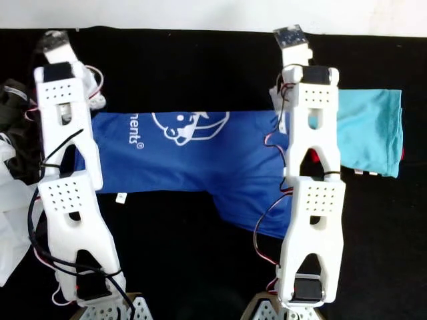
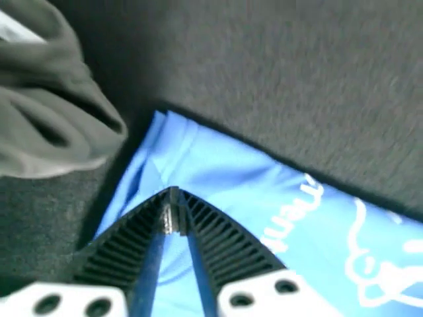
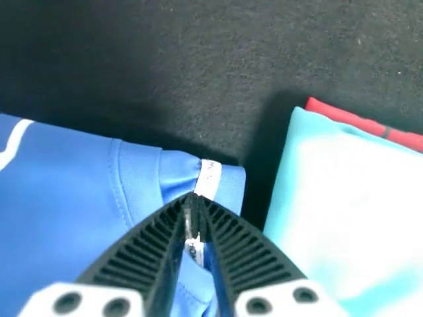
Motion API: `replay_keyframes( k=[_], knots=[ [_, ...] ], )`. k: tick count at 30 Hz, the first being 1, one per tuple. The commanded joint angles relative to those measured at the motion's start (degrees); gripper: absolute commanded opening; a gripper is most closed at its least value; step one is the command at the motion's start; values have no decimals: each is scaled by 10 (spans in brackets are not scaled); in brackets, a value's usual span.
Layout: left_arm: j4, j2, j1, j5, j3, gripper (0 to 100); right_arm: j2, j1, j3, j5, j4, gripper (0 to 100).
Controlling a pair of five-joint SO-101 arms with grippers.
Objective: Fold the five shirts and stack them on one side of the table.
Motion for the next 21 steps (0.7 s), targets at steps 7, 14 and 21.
replay_keyframes(
  k=[7, 14, 21],
  knots=[
    [-94, 85, -18, 9, -29, 9, 35, -55, -33, -4, -4, 6],
    [-95, 80, -36, 10, -29, 9, 82, -30, -33, -5, -14, 6],
    [-5, -11, -29, 11, -29, 9, 23, -29, -34, -6, 6, 6]
  ],
)
